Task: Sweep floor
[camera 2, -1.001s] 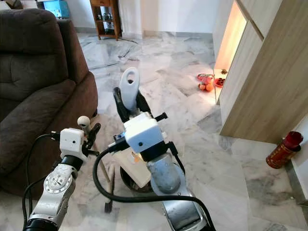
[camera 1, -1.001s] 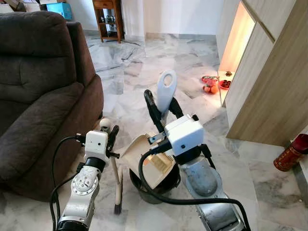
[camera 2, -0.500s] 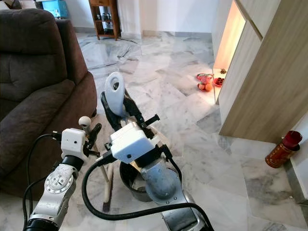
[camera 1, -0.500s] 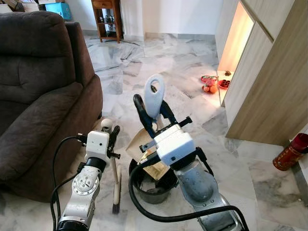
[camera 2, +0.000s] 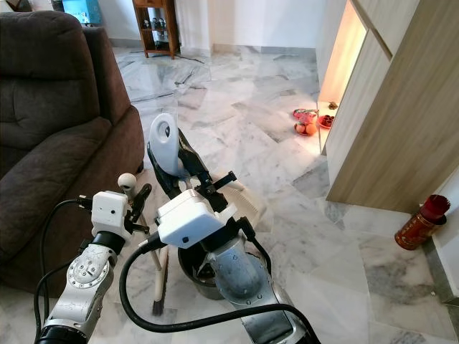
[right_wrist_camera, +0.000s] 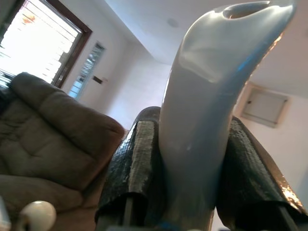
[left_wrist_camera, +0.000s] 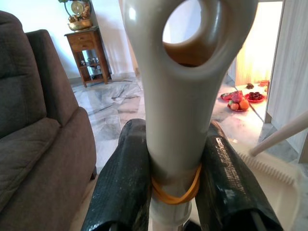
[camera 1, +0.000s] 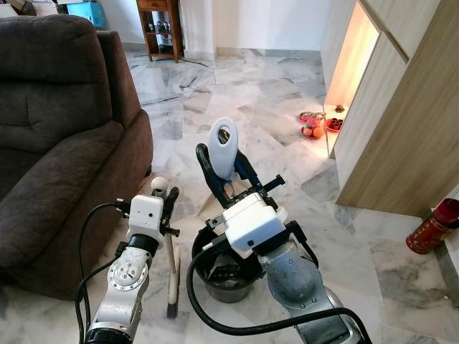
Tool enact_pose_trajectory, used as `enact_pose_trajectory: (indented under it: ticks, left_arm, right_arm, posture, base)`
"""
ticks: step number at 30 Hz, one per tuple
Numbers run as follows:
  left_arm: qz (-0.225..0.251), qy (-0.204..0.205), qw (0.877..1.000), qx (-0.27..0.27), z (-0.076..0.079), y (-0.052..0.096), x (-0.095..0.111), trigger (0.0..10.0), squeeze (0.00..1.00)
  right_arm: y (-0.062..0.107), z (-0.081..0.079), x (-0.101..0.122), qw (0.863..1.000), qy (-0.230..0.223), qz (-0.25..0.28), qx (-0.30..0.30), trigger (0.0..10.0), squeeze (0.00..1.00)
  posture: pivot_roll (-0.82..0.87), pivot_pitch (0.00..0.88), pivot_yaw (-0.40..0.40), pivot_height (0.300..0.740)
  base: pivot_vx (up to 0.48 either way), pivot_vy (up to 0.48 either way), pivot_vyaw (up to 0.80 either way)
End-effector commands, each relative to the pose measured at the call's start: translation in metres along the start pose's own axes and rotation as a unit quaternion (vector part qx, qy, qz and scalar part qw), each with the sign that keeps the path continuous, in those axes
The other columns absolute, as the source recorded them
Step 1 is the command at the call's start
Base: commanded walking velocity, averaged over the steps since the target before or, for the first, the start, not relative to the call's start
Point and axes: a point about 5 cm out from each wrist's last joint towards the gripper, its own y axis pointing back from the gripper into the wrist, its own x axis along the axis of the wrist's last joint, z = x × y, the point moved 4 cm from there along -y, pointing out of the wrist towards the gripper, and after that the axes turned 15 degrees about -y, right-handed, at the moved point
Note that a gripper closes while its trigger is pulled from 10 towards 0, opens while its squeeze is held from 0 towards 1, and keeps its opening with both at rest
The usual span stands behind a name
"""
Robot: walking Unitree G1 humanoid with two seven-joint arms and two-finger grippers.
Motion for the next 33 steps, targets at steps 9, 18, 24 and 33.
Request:
enact_pose_trajectory:
  ticks: [9, 18, 24, 33]
  left_arm:
    - [0.026, -0.017, 1.000, 0.003, -0.003, -0.002, 0.010, 10.0, 0.00]
    - [0.025, -0.018, 1.000, -0.002, -0.002, 0.000, 0.008, 10.0, 0.00]
    - [0.022, -0.018, 1.000, -0.007, -0.001, 0.002, 0.007, 10.0, 0.00]
    - [0.017, -0.017, 1.000, -0.018, 0.003, 0.005, 0.005, 10.0, 0.00]
  right_arm:
    - [-0.016, 0.058, 0.022, 0.987, 0.122, 0.055, -0.090, 10.0, 0.00]
    - [0.003, 0.102, -0.011, 0.970, 0.181, -0.021, -0.162, 10.0, 0.00]
    - [0.021, 0.117, -0.036, 0.961, 0.176, -0.074, -0.201, 10.0, 0.00]
    - [0.070, 0.142, -0.090, 0.931, 0.110, -0.196, -0.289, 10.0, 0.00]
  posture:
    - [0.10, 0.055, 0.033, 0.740]
    - [0.10, 0.049, 0.035, 0.740]
    - [0.10, 0.048, 0.035, 0.740]
    - [0.10, 0.040, 0.036, 0.740]
  base:
    - [0.000, 0.000, 0.00]
    - [0.000, 0.000, 0.00]
    - [0.000, 0.000, 0.00]
    - [0.000, 0.000, 0.00]
